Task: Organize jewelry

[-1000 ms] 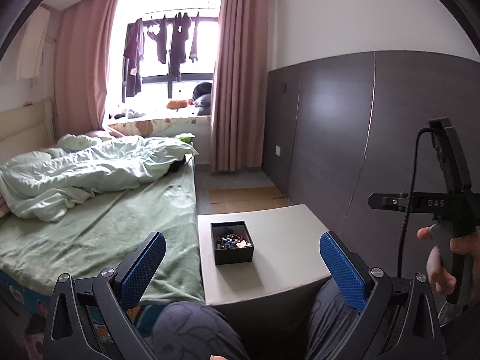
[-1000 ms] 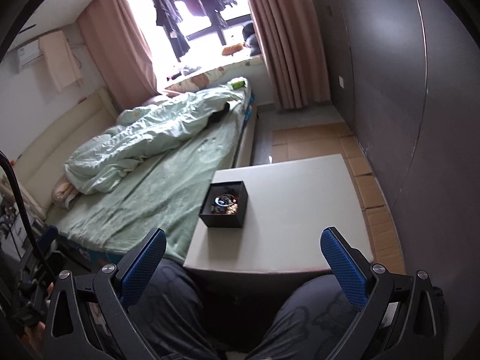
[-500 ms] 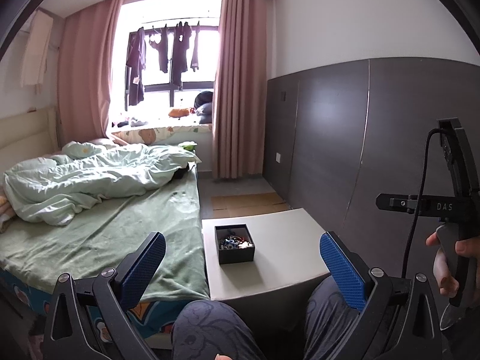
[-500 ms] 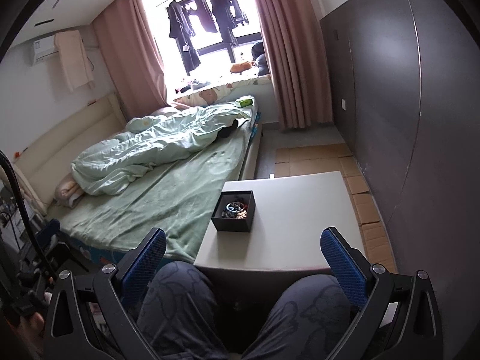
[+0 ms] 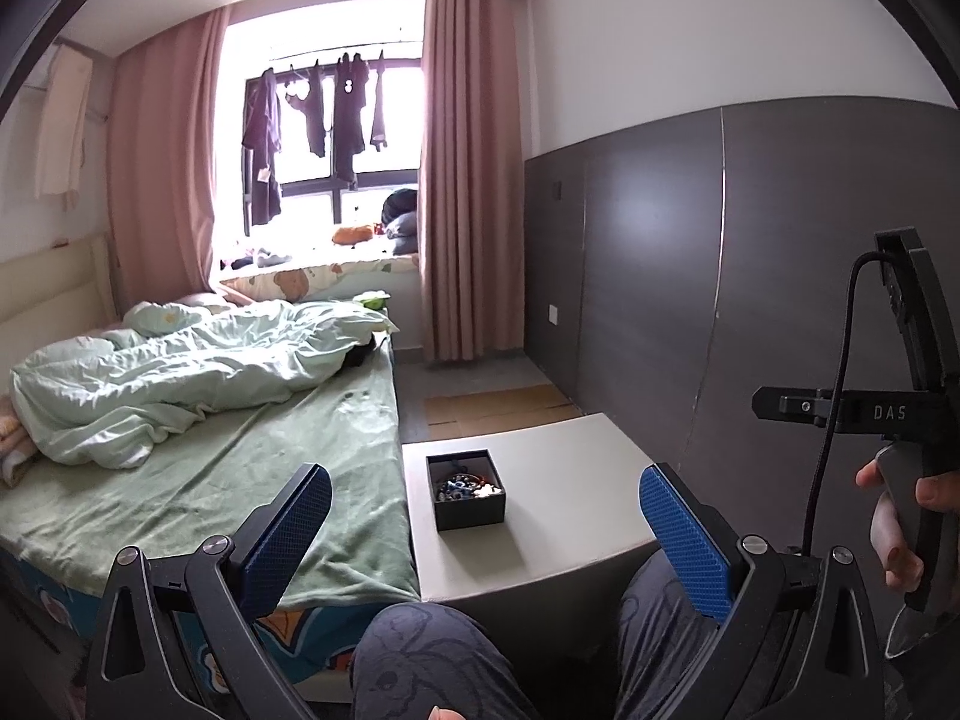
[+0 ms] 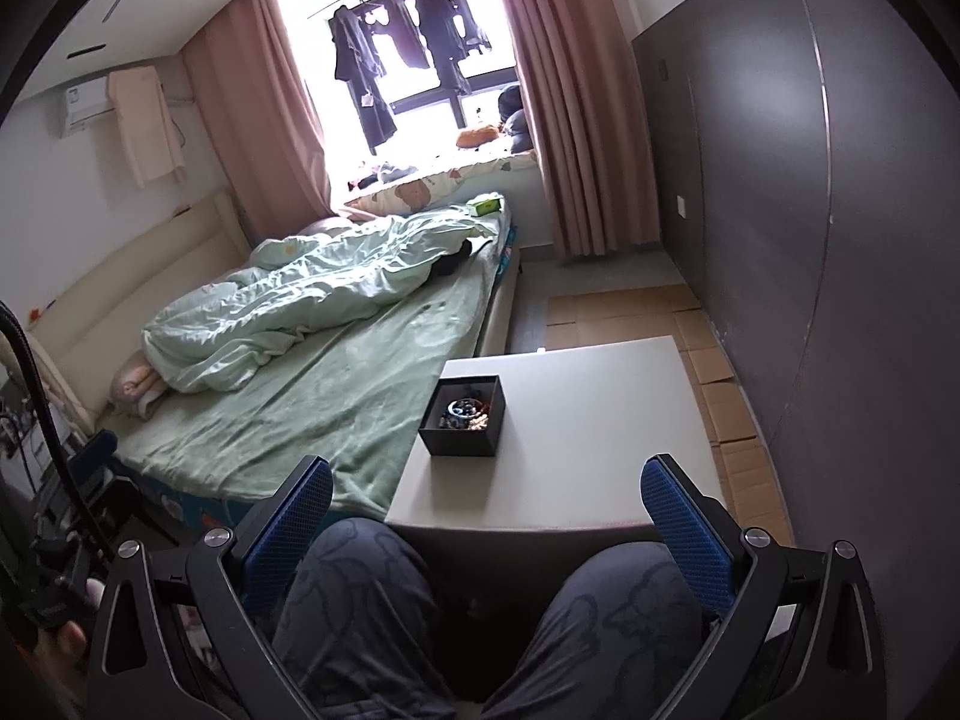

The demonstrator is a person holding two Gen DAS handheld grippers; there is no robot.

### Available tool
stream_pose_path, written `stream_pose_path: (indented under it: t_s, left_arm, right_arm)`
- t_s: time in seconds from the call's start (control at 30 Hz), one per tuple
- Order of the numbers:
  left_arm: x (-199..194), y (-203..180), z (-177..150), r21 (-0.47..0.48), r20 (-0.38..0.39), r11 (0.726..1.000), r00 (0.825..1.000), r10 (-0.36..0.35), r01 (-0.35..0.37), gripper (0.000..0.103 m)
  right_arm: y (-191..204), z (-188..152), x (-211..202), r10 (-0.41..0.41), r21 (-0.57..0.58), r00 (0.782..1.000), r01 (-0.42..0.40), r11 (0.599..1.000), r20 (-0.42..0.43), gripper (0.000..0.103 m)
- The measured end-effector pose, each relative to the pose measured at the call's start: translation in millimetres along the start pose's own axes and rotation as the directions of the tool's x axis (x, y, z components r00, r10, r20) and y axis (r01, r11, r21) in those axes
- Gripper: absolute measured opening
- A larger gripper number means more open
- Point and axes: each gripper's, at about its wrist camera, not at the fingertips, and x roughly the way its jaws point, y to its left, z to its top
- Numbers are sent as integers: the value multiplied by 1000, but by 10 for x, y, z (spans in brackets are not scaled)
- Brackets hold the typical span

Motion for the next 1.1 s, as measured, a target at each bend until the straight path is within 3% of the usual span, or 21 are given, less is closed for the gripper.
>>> stream_pose_path:
  t_s: [0.87, 1.1]
  left_arm:
    - [168, -165, -74, -2, -24, 1000, 999, 26, -26, 103]
    - [183, -62, -81, -48, -29, 998, 999, 36, -37, 103]
  right_arm:
    - [-103, -138, 34, -42, -10, 999, 42, 999, -6, 103]
    - [-21, -161, 43, -70, -50, 998, 69, 996, -5, 103]
